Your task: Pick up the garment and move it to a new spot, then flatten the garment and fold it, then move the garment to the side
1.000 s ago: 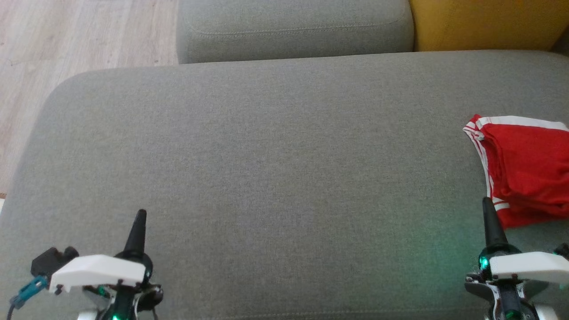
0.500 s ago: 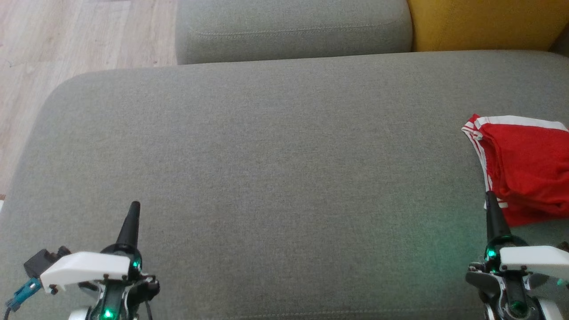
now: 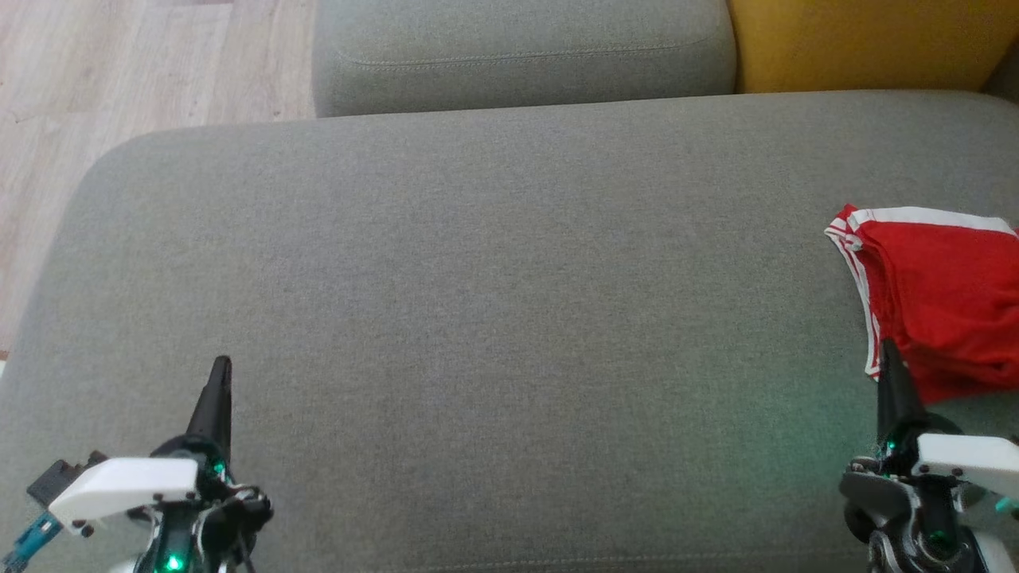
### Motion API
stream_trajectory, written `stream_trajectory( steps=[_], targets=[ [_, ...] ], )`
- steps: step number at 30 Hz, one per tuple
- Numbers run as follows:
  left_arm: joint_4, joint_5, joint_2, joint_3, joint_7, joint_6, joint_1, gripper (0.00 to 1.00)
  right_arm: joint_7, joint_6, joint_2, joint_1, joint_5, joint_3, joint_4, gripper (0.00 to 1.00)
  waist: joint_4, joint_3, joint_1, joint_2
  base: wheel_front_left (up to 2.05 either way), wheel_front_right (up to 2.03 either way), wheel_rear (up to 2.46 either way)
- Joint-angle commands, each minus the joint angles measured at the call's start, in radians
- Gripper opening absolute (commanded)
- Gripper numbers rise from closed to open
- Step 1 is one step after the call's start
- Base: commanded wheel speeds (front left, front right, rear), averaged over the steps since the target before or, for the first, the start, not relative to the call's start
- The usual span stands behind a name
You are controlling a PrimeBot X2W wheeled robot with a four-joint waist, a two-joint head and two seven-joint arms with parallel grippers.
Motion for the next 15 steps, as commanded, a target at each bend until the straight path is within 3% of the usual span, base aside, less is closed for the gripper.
stream_trajectory(
  steps=[1, 8, 15],
  targets=[
    [-0.025, -0.026, 0.005, 0.04, 0.01, -0.012, -0.065, 0.0, 0.008, -0.001, -0.022, -0.054, 0.03, 0.016, -0.028, 0.0, 0.0, 0.0, 0.0, 0.0, 0.0, 0.0, 0.0],
    [-0.02, -0.108, -0.006, 0.07, 0.032, -0.032, -0.072, 0.0, 0.017, -0.001, -0.022, -0.068, 0.116, 0.01, -0.015, 0.0, -0.002, -0.001, 0.0, 0.0, 0.0, 0.0, 0.0],
    [-0.02, -0.106, -0.008, 0.073, 0.034, -0.032, -0.073, 0.0, 0.019, -0.001, -0.02, -0.068, 0.114, 0.007, -0.015, 0.0, -0.002, -0.001, 0.0, 0.0, 0.0, 0.0, 0.0]
  ],
)
